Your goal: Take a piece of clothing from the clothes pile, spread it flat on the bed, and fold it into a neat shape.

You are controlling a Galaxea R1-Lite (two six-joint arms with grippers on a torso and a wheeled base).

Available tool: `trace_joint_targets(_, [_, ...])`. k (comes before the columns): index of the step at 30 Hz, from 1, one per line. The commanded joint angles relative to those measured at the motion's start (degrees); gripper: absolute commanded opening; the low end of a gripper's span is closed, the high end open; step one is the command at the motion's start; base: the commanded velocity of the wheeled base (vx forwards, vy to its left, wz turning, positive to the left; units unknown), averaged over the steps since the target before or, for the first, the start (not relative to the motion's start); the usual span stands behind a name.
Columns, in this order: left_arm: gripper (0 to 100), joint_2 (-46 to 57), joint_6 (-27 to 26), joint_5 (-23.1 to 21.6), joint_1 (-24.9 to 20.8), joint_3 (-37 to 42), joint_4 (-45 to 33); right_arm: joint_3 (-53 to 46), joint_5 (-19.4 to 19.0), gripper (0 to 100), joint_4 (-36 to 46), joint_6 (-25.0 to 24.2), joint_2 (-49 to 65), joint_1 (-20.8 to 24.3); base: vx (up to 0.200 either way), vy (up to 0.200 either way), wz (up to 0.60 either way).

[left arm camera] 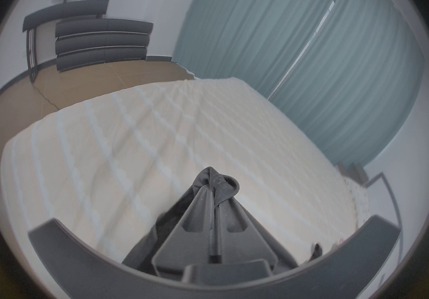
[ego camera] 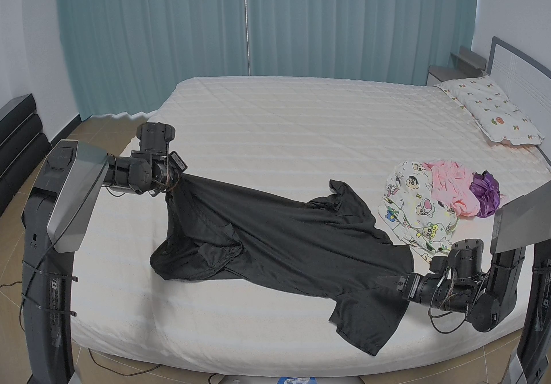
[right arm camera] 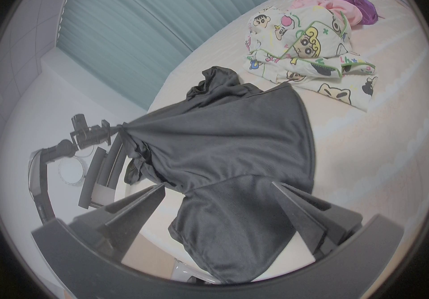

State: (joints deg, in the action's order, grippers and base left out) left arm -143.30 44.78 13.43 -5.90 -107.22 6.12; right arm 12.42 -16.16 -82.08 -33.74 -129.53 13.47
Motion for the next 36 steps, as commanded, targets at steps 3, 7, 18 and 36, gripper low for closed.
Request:
trace_joint_targets(3, [100,-7.78,4.44,-1.31,1.95,-7.38,2.76,-2.4,-0.1,100,0.43,3.51,-2.57,0.86,0.0,0.0,0.0])
trace_joint_targets(7, [100,-9.45,4.97,-1.74,1.68,-7.38,5.92,-2.67,-0.1,100,0.34,3.68,-3.37,1.47,0.0,0.0,0.0])
trace_joint_targets(18, [100,-0.66,11.21,-11.32,2.56,1.66,-1.99,-4.78,-0.53,100,-0.36,4.3,-3.89,4.9,0.0,0.0,0.0])
trace_joint_targets(36, [100,16.74,11.65,-23.72,2.56,43.76,15.68,-4.42,5.09,100,-1.07,6.41,-8.99,7.71,0.0,0.0,0.0])
